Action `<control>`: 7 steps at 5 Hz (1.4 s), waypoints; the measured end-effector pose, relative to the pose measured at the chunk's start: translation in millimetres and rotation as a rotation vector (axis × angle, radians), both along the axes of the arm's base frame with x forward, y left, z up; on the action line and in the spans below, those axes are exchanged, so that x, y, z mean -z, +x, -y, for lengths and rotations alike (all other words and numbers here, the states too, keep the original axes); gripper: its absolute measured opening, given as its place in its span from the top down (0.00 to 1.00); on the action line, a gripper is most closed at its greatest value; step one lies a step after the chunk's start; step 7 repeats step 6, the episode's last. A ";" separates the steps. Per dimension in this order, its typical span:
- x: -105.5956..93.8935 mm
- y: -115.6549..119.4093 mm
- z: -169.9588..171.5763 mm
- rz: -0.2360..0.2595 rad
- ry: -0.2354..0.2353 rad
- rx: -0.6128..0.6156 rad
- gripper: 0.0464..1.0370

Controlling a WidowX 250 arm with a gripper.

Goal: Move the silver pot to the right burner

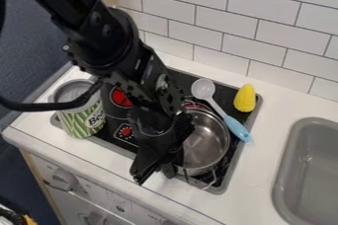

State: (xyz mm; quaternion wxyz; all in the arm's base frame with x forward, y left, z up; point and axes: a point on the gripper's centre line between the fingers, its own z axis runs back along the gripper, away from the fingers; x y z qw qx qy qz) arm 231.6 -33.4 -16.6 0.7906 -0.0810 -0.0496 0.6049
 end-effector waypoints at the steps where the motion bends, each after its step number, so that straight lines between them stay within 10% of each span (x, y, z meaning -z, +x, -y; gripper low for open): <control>1: 0.8 -2.6 -0.3 -0.012 0.004 0.007 0.49; 3: -28.4 -1.6 0.5 0.055 -0.021 0.013 0.02; 5: -66.0 6.9 0.9 0.163 -0.025 0.032 0.03; 7: -67.0 7.3 1.3 0.165 -0.028 0.026 0.04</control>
